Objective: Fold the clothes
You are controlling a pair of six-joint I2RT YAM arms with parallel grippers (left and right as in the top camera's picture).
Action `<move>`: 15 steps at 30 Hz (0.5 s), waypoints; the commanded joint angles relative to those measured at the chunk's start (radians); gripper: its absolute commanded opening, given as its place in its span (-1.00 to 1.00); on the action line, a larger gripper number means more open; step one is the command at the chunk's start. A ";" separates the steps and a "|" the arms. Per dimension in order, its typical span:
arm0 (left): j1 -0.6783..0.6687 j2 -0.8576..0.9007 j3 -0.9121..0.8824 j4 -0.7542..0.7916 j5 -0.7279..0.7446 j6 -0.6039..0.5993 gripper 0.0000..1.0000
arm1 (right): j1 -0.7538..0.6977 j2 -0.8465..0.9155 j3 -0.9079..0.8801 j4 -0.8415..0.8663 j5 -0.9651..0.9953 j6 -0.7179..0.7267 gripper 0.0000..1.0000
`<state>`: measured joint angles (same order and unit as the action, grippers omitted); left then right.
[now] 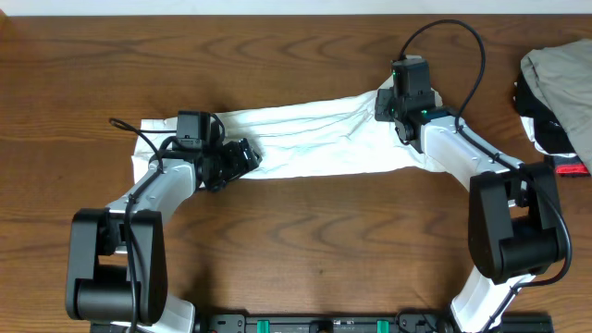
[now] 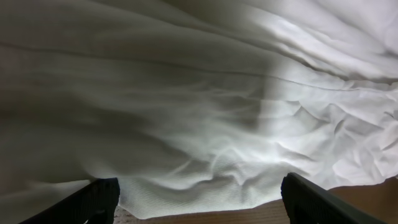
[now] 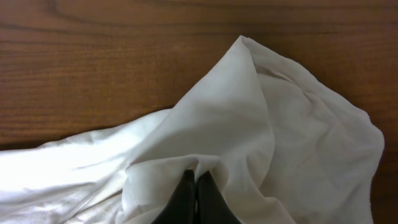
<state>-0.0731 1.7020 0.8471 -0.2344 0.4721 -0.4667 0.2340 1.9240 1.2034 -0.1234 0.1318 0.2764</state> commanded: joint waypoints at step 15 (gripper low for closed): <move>-0.003 0.063 -0.025 -0.022 -0.039 0.014 0.72 | -0.038 0.068 0.091 -0.116 0.135 -0.005 0.33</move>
<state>-0.0731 1.7020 0.8478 -0.2363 0.4721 -0.4667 0.2161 1.9930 1.2411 -0.2016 0.1787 0.2756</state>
